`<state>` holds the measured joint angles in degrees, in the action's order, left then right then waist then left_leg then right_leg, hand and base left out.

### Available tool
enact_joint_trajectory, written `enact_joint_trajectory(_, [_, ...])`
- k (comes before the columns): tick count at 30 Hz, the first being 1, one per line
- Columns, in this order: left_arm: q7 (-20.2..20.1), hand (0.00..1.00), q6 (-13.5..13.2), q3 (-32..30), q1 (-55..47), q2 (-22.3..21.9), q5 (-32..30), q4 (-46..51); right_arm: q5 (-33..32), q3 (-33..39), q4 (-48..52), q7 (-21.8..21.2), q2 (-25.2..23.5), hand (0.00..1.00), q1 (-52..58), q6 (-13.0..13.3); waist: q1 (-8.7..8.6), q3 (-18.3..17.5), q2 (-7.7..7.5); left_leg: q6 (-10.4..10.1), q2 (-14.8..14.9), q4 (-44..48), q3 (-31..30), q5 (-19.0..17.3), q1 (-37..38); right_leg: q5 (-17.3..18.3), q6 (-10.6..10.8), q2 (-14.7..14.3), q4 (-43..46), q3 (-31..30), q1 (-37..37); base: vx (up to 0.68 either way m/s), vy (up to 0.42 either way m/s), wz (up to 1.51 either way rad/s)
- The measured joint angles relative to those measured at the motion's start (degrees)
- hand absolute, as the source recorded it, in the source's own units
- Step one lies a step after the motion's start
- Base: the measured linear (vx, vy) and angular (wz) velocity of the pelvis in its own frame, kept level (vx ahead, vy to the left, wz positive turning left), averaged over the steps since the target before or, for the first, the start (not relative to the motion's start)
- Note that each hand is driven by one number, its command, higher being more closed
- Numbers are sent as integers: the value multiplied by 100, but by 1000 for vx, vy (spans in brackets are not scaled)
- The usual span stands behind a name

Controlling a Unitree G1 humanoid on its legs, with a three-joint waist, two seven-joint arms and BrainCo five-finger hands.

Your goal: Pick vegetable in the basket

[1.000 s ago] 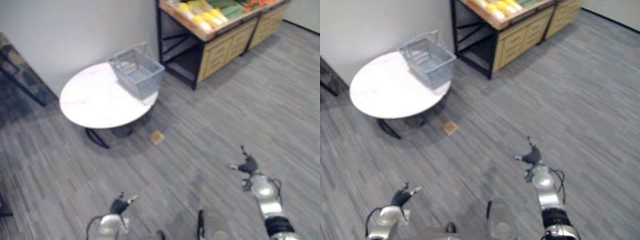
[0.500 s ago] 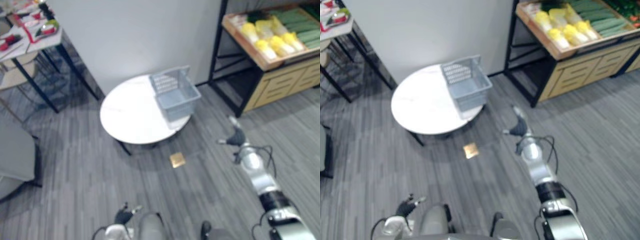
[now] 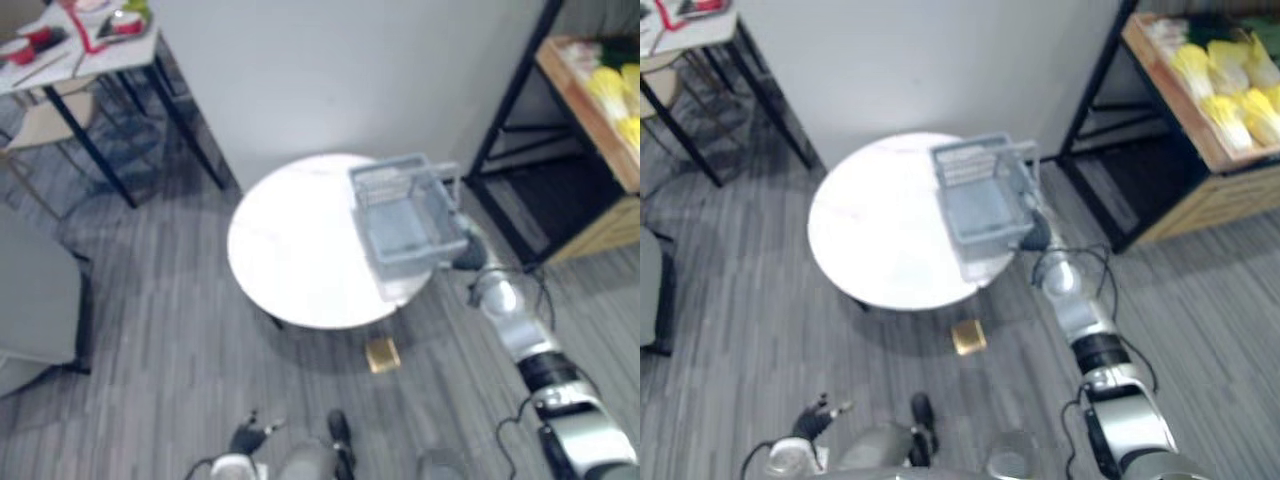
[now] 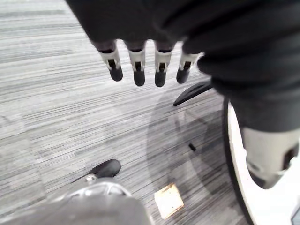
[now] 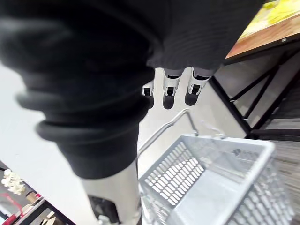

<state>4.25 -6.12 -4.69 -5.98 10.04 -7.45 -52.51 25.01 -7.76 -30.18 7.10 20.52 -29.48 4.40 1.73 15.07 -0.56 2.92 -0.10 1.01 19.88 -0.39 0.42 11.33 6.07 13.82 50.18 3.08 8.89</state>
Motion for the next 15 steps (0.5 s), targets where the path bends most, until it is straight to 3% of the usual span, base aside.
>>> enact_joint_trajectory(2, [-6,0,-1,7,137,41,1,-9,-1,-1,-2,15,28,0,-192,2,-17,10,15,-46,36,-98,-227,-23,55,142,-206,-53,-1005,81,368,320,-69,77])
enact_joint_trajectory(4, [-12,0,-7,53,291,40,2,-4,1,0,-21,14,137,0,-332,4,-12,24,37,-175,107,-100,-436,-60,52,96,-147,-95,-2281,-6,568,320,-206,73])
enact_joint_trajectory(5, [-11,0,-19,131,323,56,2,1,52,2,-18,22,173,0,-328,2,-20,22,30,-326,142,-77,-563,-114,95,-148,-31,-128,-3261,-87,493,308,-284,69])
enact_joint_trajectory(6, [-27,0,-64,215,320,150,-26,1,216,1,-17,22,188,0,-333,5,0,31,-120,-475,108,-41,-615,-197,181,-720,13,-56,-3841,-157,449,263,-275,63])
enact_joint_trajectory(7, [-49,0,-94,224,308,200,-25,4,227,1,-17,19,195,0,-338,13,15,34,-241,-570,63,5,-637,-263,209,-1031,23,2,-3946,-189,446,254,-361,59])
enact_joint_trajectory(8, [-71,0,-69,214,329,200,-23,-36,246,-4,-25,19,270,0,-391,52,-14,85,-309,-737,108,189,-663,-434,173,-1437,248,69,-3944,-163,388,230,-366,48])
enact_joint_trajectory(9, [-90,0,-102,239,228,80,-23,44,298,-56,-37,27,386,0,-465,55,-55,15,-93,-868,432,362,-440,-521,41,-1428,146,-160,-4077,18,341,215,-349,30])
enact_joint_trajectory(11, [-91,0,-114,239,182,-57,-21,53,376,-61,-40,40,540,0,-613,56,-12,44,128,-931,773,331,-322,-521,-25,-1473,27,-479,-4278,101,331,193,-266,-13])
enact_joint_trajectory(15, [-92,0,-152,292,194,-106,-22,59,376,-59,-282,110,927,0,-1200,54,-173,171,386,-1111,983,-35,-329,-311,-16,-1516,-62,-726,-4496,280,336,139,-139,4])
